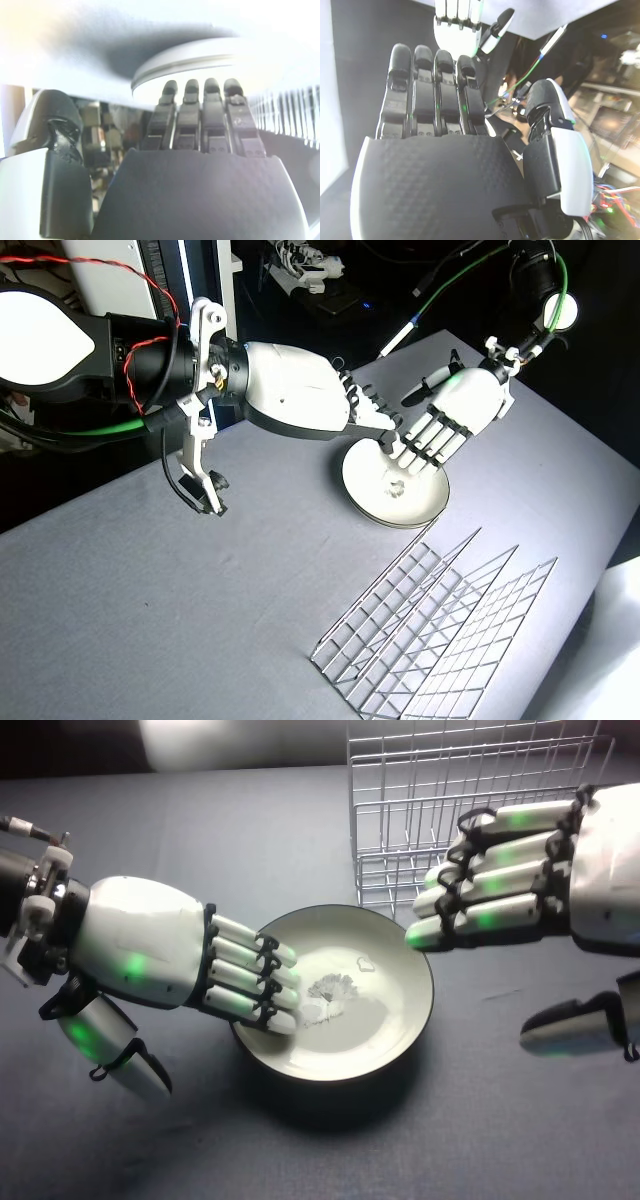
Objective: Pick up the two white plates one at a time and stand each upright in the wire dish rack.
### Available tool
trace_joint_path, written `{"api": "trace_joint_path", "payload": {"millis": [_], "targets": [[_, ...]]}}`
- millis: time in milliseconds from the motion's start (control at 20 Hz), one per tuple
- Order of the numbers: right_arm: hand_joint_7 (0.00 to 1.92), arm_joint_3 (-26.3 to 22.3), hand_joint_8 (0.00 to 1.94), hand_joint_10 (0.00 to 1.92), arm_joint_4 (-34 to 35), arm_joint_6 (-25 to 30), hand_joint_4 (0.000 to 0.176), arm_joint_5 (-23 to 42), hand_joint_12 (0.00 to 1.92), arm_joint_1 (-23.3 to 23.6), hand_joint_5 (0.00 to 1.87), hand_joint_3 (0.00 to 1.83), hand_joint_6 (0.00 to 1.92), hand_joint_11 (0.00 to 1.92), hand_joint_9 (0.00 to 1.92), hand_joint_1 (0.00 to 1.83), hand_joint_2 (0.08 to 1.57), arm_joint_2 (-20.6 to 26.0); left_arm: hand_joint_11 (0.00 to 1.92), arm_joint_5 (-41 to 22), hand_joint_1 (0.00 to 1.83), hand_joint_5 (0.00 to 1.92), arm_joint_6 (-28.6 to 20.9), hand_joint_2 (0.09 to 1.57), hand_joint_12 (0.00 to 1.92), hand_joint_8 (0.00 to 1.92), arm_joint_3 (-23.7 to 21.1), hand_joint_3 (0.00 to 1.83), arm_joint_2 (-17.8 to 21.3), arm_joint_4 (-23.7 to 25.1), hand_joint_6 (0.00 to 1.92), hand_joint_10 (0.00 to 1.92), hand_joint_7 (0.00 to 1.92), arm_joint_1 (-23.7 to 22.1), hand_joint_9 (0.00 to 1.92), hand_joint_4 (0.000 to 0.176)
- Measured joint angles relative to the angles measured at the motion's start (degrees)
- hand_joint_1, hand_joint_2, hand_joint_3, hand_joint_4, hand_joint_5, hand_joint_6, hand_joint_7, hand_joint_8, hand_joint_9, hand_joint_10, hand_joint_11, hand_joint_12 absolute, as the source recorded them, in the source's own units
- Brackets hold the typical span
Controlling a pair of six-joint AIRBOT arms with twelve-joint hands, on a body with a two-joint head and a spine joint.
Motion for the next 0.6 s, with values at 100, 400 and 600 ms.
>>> {"api": "trace_joint_path", "payload": {"millis": [100,400,600], "targets": [[0.3,1.44,0.0,0.01,-1.77,-1.07,0.0,2.51,0.81,-0.61,0.31,0.0,0.0,0.0,0.29,0.17,1.26,-0.85,0.0,-0.39,0.0,0.0,0.52,1.2,0.0,0.0,0.44,0.0,-0.07,0.0,0.0,0.0,0.0,0.31,0.0,0.0],[0.31,5.42,0.0,0.0,-1.95,-3.78,0.0,5.18,0.78,-2.82,0.32,0.0,0.0,0.0,0.31,0.11,1.27,-2.67,0.0,-0.9,0.0,0.0,1.46,1.19,0.0,0.0,1.7,0.0,-0.07,0.2,0.0,0.0,0.0,0.85,0.0,0.0],[0.33,7.17,0.0,0.01,-1.81,-5.55,0.0,5.14,0.84,-2.82,0.32,0.0,0.0,0.0,0.32,0.15,1.26,-4.33,0.0,-0.96,0.0,0.0,1.44,1.21,0.0,0.0,2.14,0.0,0.09,0.24,0.0,0.0,0.0,0.85,0.0,0.0]]}}
